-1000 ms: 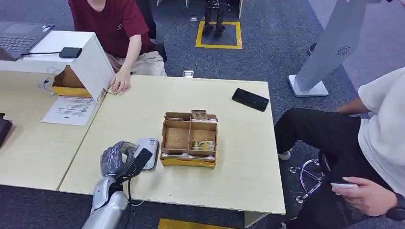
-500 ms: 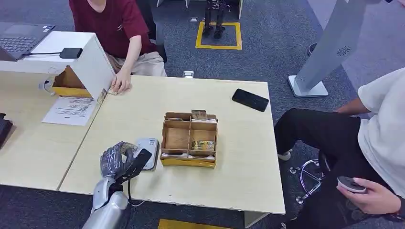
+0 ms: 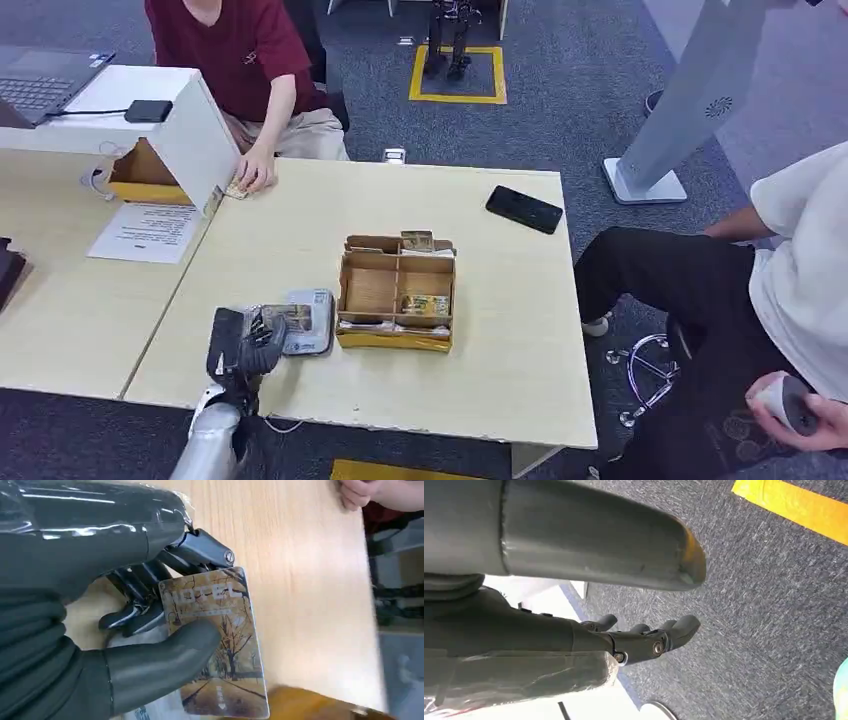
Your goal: Pass the card to the sensor for recognition and then transmit it.
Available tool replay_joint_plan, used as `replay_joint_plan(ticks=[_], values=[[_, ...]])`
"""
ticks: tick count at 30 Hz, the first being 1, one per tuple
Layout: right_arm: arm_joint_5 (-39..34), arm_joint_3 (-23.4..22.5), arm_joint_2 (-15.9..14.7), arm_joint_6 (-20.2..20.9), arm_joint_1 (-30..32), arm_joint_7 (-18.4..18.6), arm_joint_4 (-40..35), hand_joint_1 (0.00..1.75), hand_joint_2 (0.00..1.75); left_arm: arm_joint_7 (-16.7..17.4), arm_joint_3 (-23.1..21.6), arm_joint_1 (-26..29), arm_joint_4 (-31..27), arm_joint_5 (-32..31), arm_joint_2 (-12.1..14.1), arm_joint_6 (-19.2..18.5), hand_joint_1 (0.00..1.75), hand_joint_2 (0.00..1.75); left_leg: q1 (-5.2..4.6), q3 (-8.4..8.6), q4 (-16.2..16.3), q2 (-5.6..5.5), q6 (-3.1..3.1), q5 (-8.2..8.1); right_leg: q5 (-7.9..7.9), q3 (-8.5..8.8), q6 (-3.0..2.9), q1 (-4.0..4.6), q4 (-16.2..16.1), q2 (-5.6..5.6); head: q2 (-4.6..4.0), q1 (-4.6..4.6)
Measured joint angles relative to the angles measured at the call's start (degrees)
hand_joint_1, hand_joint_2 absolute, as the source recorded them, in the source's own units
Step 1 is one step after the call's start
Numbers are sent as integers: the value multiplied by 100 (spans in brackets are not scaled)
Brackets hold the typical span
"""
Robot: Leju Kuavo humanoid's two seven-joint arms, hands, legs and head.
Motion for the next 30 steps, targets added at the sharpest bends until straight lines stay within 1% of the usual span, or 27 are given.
replay_joint_plan(ticks=[2, 4, 5, 8, 13, 16, 18, 20, 23, 24, 25, 26, 28, 30], values=[[2, 0, 0, 0, -1, 17, 0, 0, 0, -41, 235, 40, -279, 1007, -33, -394, 175, 175, 0, -2, 0, -1, 0, 0, 0, -2, 0, 0, 0, -1, 0, -2], [7, 0, 0, 2, -4, 39, 0, 0, 0, -20, 430, 42, -517, 1757, -55, -575, 175, 175, 0, -3, 0, -4, 0, 0, 0, -4, 0, 0, 0, -2, 0, -2], [9, 0, 0, 2, -7, 46, 0, 0, 0, -19, 506, 40, -637, 2023, -55, -626, 175, 175, 0, -5, 0, -5, 0, 0, 0, -4, 0, 0, 0, -3, 0, 0], [11, 0, 0, 4, -21, 46, 0, 0, 0, -19, 622, 32, -876, 2170, -57, -676, 175, 175, 0, -6, 0, -8, 0, 0, -1, -4, 0, 0, 0, -5, 0, 0], [11, 0, 2, 7, -34, 46, 0, 0, 0, -24, 704, 33, -1047, 2221, -87, -679, 175, 175, 0, -7, 0, -6, 0, 0, -1, -5, 0, -1, 0, -5, 0, -2], [15, 0, 2, 20, -34, 41, 0, 0, 0, -185, 762, 22, -1112, 2343, -101, -685, 175, 175, -1, -7, 0, -7, 0, 0, -1, -6, 0, -1, 0, -5, 0, 2], [17, 0, 2, 39, -38, 39, 0, 0, 0, -229, 789, -8, -1162, 2369, -103, -672, 175, 175, -1, -7, 1, -8, 0, 0, -1, -6, 0, -1, 0, -5, 0, 0], [17, 2, 4, 55, -43, 39, 0, 0, 0, -267, 808, -88, -1175, 2323, -103, -573, 175, 175, -1, -7, 1, -9, 0, 0, -1, -5, 0, -1, 0, -7, 0, 0], [17, 15, 18, 81, -53, 39, 0, 0, 0, -380, 832, -245, -1175, 2069, -103, -206, 175, 175, 0, -7, 1, -8, 0, 0, -1, -6, 0, 0, 0, -8, 0, 0], [17, 26, 26, 83, -56, 42, 0, 0, 0, -464, 835, -306, -1171, 1815, -103, 108, 175, 175, 0, -7, 1, -8, 0, 0, -1, -6, 0, 0, 0, -8, 0, -2], [17, 42, 31, 96, -60, 46, 0, 0, 0, -580, 835, -385, -1158, 1425, -103, 561, 175, 175, 1, -7, 1, -8, -1, 1, -1, -8, 0, 0, 0, -8, 0, -2], [17, 65, 33, 100, -63, 46, 0, 0, 0, -702, 835, -482, -1114, 945, -103, 1089, 175, 175, 1, -8, 1, -8, -1, 1, -1, -7, 0, 0, 0, -8, 0, 0], [17, 159, 35, 109, -71, 26, 0, 0, 0, -865, 832, -709, -953, 114, -98, 1975, 175, 175, 1, -7, 1, -11, -1, 2, 0, -6, 0, 0, 0, -10, 0, 0], [17, 225, 35, 114, -86, -2, 0, 0, 0, -966, 828, -953, -742, -522, -79, 2621, 175, 175, 0, -7, 1, -11, -1, 2, 0, -6, 0, 0, 0, -11, 0, 0]])
